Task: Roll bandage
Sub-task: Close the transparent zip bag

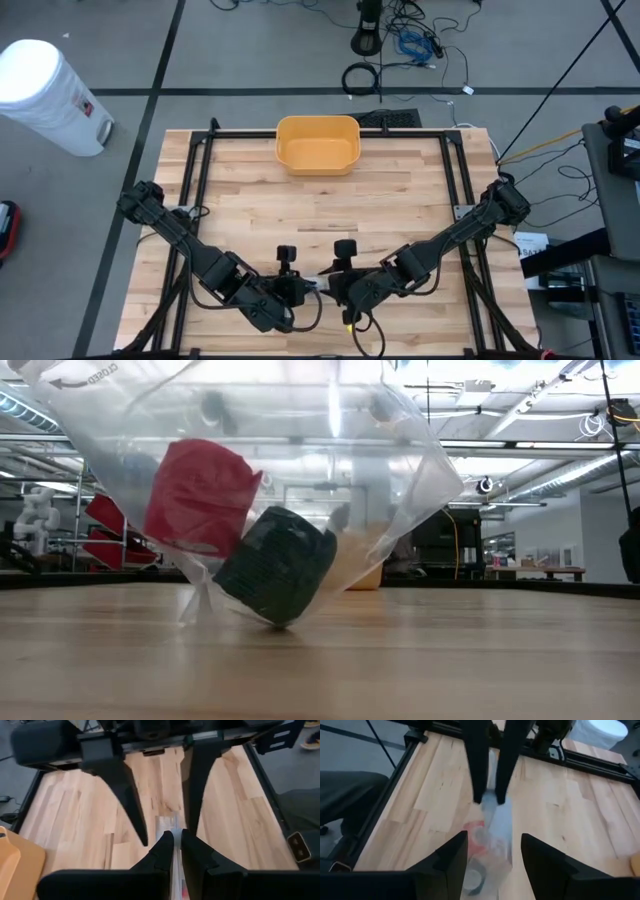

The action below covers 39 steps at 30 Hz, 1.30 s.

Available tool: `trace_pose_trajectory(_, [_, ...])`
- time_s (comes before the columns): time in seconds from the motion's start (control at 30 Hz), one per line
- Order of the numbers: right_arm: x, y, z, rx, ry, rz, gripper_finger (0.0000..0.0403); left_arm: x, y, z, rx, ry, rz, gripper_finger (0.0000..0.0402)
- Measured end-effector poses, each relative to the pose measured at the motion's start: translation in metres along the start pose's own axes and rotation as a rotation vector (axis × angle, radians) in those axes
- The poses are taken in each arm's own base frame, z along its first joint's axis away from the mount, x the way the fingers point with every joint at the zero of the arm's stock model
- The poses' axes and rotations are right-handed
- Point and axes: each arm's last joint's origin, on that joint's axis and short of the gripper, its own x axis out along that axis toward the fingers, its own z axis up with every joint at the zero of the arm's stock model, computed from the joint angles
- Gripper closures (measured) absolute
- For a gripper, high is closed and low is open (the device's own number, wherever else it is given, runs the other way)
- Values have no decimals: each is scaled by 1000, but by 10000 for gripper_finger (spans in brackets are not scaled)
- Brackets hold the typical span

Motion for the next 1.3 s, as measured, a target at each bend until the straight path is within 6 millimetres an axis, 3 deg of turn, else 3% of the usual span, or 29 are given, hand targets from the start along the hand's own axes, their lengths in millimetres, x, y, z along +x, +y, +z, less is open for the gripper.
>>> trace_pose_trajectory(0.37, [3,-6,4,4,-30,-19,241,1,4,-6,-41,59,14,373])
trace_pose_trajectory(0.87, [6,-12,5,-20,-26,7,354,4,7,-5,-53,66,9,373])
trace_pose_trajectory(1.3, [6,-11,8,-28,-56,11,323,4,7,-6,-60,68,7,373])
